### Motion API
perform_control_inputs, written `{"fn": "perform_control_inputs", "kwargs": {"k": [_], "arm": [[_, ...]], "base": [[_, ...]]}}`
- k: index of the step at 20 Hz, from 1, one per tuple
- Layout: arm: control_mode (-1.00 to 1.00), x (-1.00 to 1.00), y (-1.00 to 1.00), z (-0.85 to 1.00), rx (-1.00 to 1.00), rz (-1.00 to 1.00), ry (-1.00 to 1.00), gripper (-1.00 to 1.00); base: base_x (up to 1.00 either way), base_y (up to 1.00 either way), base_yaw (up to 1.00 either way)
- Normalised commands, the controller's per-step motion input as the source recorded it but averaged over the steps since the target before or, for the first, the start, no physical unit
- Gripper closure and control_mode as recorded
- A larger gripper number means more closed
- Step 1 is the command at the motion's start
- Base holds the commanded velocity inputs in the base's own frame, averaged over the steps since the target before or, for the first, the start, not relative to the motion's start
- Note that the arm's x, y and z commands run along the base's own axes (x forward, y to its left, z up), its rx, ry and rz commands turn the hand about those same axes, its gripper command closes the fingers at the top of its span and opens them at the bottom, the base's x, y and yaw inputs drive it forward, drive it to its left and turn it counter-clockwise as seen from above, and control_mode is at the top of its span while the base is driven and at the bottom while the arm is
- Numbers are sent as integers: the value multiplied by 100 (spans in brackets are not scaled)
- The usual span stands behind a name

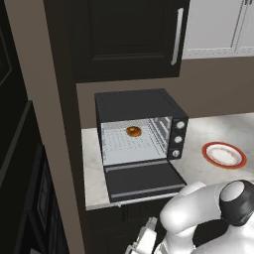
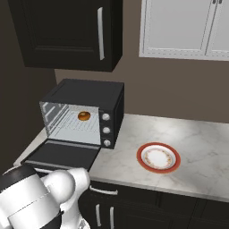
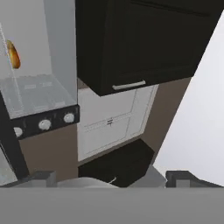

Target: Pick up the bagel from the plate, place it on the toaster oven rack, close the door, and set the timer.

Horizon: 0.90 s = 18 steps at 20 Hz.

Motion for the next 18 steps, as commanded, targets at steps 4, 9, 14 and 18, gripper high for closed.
{"fn": "perform_control_inputs", "kwargs": {"k": [4,9,14,18], "arm": [[-100,-29,0,90,3,0,-5,-100],[-100,-21,-5,100,5,0,2,-100],[-100,-19,-14,100,3,0,12,-100],[-100,-14,-17,79,2,0,5,-100]], "base": [[0,0,0],[0,0,0],[0,0,0],[0,0,0]]}}
